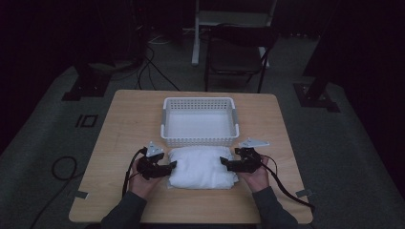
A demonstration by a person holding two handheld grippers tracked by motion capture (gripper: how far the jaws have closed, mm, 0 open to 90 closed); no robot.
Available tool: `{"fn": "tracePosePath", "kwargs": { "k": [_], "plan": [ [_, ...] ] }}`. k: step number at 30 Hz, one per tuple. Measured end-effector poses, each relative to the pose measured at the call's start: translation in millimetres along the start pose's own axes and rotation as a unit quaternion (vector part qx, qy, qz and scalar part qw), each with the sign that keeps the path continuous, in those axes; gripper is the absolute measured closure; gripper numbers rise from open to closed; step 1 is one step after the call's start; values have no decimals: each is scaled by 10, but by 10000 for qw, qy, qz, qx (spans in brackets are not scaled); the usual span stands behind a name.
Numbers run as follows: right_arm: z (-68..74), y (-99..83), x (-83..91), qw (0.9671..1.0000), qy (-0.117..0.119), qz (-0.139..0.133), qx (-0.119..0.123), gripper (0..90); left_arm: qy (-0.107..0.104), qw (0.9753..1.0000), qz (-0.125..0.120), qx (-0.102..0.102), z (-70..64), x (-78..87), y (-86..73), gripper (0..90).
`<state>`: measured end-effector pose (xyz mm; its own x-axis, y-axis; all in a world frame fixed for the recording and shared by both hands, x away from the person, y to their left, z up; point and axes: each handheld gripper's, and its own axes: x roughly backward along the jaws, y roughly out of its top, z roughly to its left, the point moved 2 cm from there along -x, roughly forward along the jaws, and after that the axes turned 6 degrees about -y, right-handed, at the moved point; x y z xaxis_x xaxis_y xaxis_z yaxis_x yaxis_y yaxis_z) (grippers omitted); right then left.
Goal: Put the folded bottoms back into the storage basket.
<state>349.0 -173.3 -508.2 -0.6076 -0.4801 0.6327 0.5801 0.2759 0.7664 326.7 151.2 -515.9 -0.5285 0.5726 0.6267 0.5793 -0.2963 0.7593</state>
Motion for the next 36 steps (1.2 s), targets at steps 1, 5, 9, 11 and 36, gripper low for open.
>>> {"fn": "tracePosePath", "kwargs": {
  "k": [1, 5, 9, 11, 36],
  "plan": [
    [6, -6, -7, 10000, 16, 39, -18, 203, -48, 10000, -21, 12, -11, 1, 11, 329],
    [4, -39, -58, 9998, -46, 192, -67, 151, -133, 9999, -10, 22, -78, -69, 22, 264],
    [-9, -86, -130, 9991, -68, 406, -71, 114, -64, 9999, 133, 58, -108, -157, -9, 191],
    [-12, -98, -153, 9989, -54, 460, -82, 113, -54, 9998, 159, 56, -105, -168, -19, 180],
    [-15, -250, -436, 9937, 434, 906, -496, 100, -433, 9948, 614, 692, 67, -447, -190, 18]
  ]
}}
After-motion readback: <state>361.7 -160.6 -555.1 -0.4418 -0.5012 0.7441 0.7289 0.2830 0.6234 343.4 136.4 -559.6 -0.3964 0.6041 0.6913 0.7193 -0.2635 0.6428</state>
